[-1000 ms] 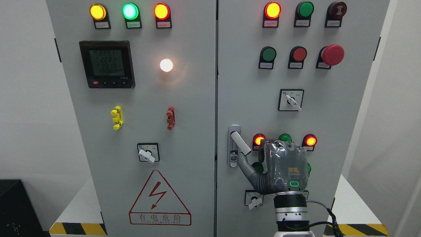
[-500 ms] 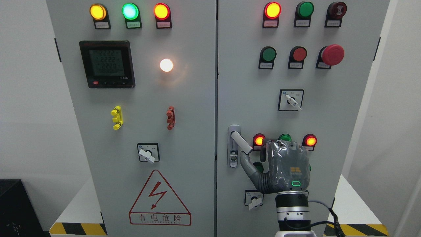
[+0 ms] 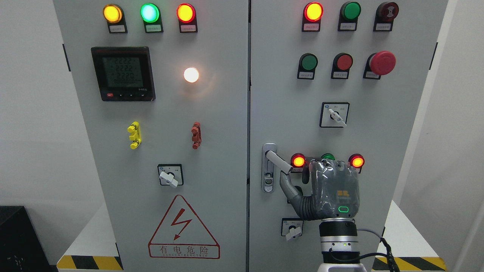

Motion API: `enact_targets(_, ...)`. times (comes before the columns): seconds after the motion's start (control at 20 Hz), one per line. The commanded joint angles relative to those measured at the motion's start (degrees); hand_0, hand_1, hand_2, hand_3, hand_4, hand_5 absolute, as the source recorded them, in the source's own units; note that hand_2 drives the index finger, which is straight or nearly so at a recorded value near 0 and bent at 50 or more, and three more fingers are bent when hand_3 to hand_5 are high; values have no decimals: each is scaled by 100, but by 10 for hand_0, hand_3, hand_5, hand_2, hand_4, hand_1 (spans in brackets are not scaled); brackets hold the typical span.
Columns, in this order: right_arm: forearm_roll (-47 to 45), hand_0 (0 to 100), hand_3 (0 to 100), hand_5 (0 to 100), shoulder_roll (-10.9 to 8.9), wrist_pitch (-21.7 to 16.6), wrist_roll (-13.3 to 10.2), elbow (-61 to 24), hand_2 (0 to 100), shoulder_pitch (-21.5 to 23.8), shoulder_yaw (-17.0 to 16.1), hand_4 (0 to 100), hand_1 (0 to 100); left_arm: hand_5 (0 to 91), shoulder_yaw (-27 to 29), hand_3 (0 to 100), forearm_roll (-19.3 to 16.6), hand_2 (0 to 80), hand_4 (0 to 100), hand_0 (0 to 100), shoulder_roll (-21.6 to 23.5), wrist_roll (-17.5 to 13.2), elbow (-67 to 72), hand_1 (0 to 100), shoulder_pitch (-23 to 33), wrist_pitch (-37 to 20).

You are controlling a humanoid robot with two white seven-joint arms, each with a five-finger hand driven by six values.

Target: Release door handle

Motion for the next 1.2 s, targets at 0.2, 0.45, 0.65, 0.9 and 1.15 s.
enact_targets(0.2, 0, 408, 1000, 945, 0, 0, 3, -9, 841, -33, -100, 1000, 349, 0, -123, 87, 0, 22, 13, 0, 0, 2, -114, 0, 0, 1)
enact_targets(0.45, 0, 412, 1000, 944, 0, 0, 12, -53, 840, -112, -100, 1000, 348, 0, -123, 90, 0, 23, 12, 0, 0, 2, -114, 0, 0, 1)
enact_targets(0.65, 0, 414, 1000, 944, 0, 0, 12, -53, 841, -130, -118, 1000, 346, 0, -123, 90, 0, 23, 12, 0, 0, 2, -114, 0, 0, 1)
enact_targets(0.9, 0, 416, 1000, 944, 0, 0, 3, -70, 839, -130, -118, 1000, 344, 0, -123, 92, 0, 22, 12, 0, 0, 2, -114, 0, 0, 1)
enact_targets(1.15, 0, 418, 1000, 945, 0, -18, 3, -88, 838, -103, -100, 1000, 343, 0, -123, 93, 0, 22, 12, 0, 0, 2, -114, 0, 0, 1)
